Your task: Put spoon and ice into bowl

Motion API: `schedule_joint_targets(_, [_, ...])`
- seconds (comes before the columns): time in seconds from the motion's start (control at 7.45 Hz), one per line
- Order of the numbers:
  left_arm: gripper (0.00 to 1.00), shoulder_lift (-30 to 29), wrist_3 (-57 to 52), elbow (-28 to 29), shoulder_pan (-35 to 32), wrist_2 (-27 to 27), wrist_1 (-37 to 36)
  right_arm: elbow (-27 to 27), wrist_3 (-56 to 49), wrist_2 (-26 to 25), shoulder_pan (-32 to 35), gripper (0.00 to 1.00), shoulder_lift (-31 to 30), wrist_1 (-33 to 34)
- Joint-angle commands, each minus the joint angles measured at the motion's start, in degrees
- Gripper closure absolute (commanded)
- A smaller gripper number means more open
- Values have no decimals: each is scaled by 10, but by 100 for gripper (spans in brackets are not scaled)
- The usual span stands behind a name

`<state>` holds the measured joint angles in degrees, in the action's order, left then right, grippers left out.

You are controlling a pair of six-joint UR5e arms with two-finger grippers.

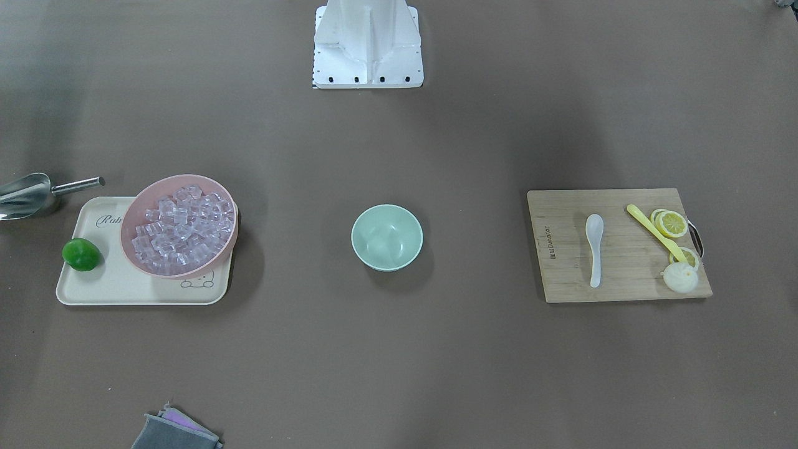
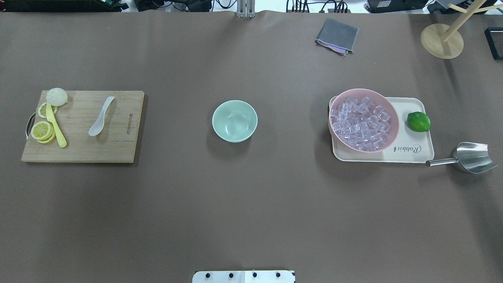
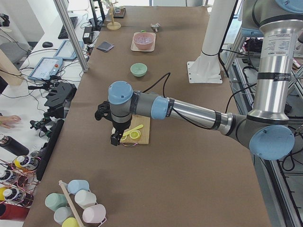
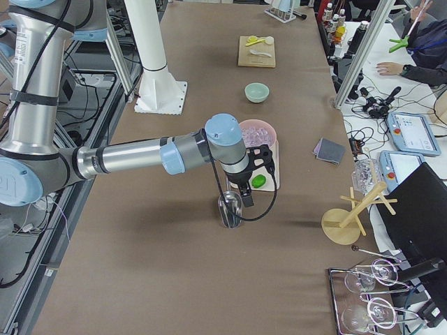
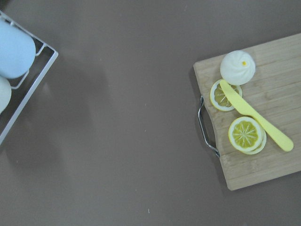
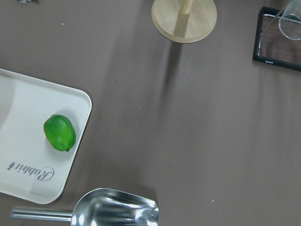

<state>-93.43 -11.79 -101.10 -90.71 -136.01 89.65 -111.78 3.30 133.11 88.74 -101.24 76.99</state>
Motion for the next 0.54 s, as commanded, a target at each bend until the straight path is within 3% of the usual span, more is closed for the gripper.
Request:
schedule_joint_targets(0.0, [1, -3, 9, 23, 0, 0, 68, 15, -6, 10, 0, 0, -4, -19])
schedule_joint_targets(0.27, [1, -8, 26, 36, 2, -3, 128, 15, -2, 10, -1, 0, -2, -25])
schedule_joint_targets(0.4, [1, -12, 80, 36, 21, -2, 151, 16, 1, 11, -4, 0, -1, -59])
